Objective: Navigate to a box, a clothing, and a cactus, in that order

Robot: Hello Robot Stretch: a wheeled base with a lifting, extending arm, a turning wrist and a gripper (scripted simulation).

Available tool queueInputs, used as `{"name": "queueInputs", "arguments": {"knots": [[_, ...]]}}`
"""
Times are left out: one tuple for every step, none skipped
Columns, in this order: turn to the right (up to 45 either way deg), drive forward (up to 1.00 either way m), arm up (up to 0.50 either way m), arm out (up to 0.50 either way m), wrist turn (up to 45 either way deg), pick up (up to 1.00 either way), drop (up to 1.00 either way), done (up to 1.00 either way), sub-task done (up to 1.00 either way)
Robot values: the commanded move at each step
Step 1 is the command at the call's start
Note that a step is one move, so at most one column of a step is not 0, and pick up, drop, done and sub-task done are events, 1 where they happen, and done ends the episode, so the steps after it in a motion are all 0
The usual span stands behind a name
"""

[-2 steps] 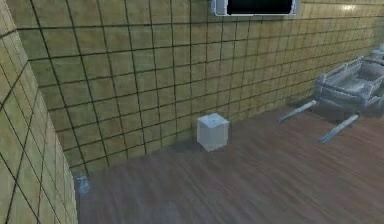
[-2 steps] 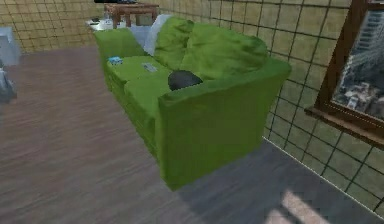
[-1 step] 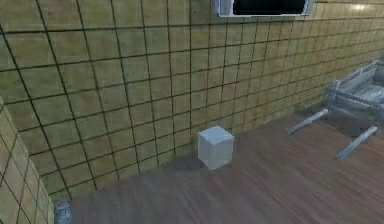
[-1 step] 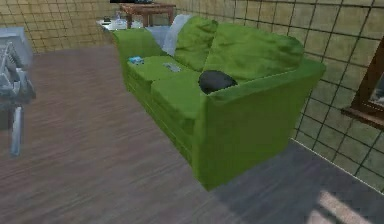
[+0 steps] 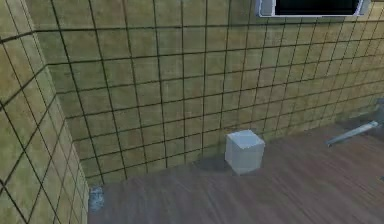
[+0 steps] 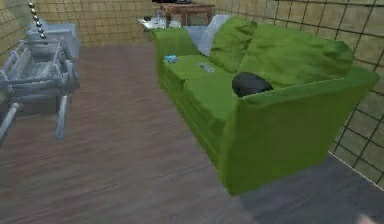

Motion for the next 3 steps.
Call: {"name": "queueInputs", "arguments": {"knots": [[0.0,0.85,0.0,0.0,0.0,0.0,0.0,0.0,0.0],[36.0,0.0,0.0,0.0,0.0,0.0,0.0,0.0,0.0],[0.0,0.0,0.0,0.0,0.0,0.0,0.0,0.0,1.0]]}}
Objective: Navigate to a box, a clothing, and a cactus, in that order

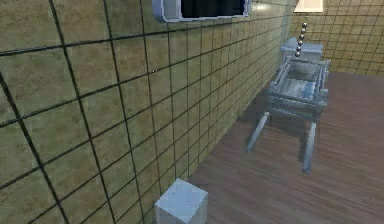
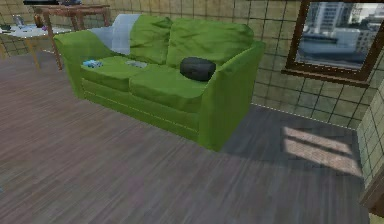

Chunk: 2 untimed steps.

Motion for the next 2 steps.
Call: {"name": "queueInputs", "arguments": {"knots": [[45.0,0.0,0.0,0.0,0.0,0.0,0.0,0.0,0.0],[45.0,0.0,0.0,0.0,0.0,0.0,0.0,0.0,0.0]]}}
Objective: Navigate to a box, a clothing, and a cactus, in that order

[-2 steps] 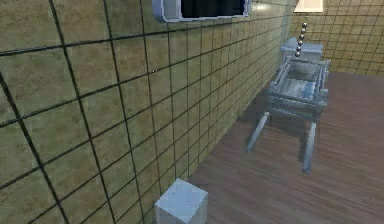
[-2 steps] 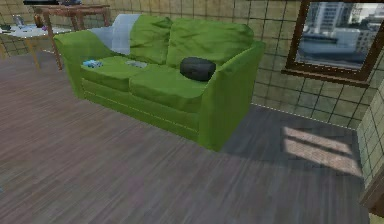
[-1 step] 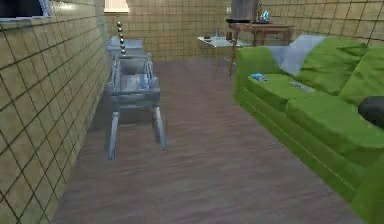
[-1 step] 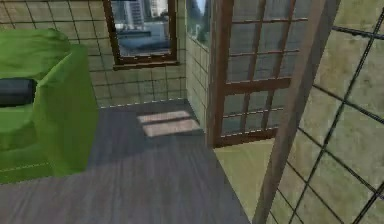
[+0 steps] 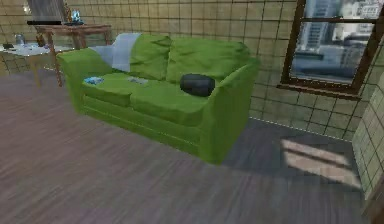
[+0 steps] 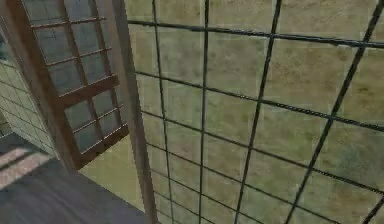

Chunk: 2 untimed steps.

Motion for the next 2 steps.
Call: {"name": "queueInputs", "arguments": {"knots": [[45.0,0.0,0.0,0.0,0.0,0.0,0.0,0.0,0.0],[6.0,0.0,0.0,0.0,0.0,0.0,0.0,0.0,0.0]]}}
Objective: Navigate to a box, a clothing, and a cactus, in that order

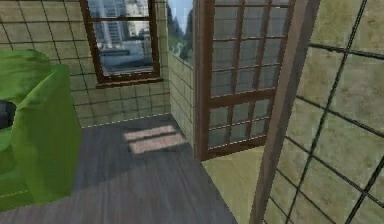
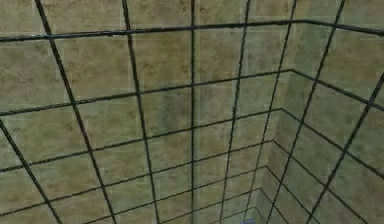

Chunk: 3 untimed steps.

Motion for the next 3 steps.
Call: {"name": "queueInputs", "arguments": {"knots": [[0.0,0.8,0.0,0.0,0.0,0.0,0.0,0.0,0.0],[24.0,0.0,0.0,0.0,0.0,0.0,0.0,0.0,0.0],[0.0,0.4,0.0,0.0,0.0,0.0,0.0,0.0,0.0]]}}
